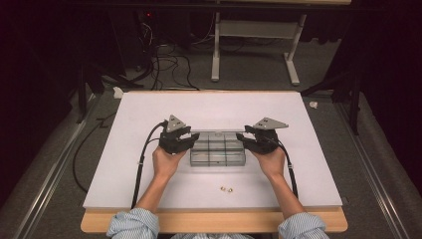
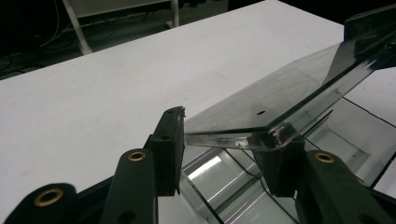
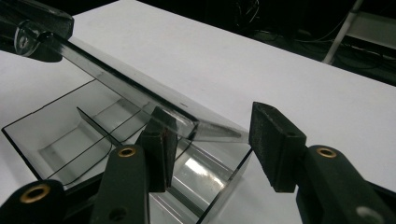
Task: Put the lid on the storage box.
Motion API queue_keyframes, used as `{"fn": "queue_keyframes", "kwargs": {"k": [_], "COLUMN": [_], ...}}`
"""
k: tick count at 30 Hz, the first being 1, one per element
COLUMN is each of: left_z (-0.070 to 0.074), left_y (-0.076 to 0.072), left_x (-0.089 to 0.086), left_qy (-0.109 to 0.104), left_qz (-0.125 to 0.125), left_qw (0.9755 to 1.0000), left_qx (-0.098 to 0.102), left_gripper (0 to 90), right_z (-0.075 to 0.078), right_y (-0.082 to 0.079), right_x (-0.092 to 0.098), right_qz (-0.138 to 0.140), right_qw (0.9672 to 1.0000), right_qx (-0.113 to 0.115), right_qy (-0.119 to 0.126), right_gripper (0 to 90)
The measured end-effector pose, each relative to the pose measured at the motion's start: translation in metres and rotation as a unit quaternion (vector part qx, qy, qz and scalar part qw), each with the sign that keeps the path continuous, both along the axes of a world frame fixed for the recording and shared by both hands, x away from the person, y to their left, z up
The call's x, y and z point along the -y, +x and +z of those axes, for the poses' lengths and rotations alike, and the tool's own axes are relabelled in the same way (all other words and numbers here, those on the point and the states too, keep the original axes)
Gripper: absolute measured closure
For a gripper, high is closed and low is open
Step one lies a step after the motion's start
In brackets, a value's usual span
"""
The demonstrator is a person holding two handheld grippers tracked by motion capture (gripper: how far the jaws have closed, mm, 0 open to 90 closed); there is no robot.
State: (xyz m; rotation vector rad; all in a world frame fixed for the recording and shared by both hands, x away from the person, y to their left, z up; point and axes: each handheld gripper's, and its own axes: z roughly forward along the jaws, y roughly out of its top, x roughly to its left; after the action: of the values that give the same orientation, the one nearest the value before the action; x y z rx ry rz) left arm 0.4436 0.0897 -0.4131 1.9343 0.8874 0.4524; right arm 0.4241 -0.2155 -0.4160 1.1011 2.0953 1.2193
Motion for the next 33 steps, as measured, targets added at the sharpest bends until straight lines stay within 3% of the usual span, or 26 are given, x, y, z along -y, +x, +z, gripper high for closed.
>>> {"fn": "queue_keyframes", "kwargs": {"k": [20,25,33], "left_z": [-0.002,0.002,0.008], "left_y": [0.006,0.007,0.01], "left_x": [0.001,0.003,0.004], "left_qy": [-0.015,-0.008,-0.014], "left_qz": [0.015,0.014,0.016], "left_qw": [0.9998,0.9999,0.9998], "left_qx": [-0.002,0.002,0.007], "left_gripper": [55.4,55.2,55.2], "right_z": [-0.002,-0.001,0.004], "right_y": [0.007,0.008,0.015], "right_x": [0.003,0.004,0.003], "right_qz": [-0.002,-0.002,-0.001], "right_qw": [0.9997,0.9997,0.9997], "right_qx": [0.0,-0.007,-0.007], "right_qy": [0.024,0.024,0.024], "right_gripper": [57.2,57.2,57.4]}}
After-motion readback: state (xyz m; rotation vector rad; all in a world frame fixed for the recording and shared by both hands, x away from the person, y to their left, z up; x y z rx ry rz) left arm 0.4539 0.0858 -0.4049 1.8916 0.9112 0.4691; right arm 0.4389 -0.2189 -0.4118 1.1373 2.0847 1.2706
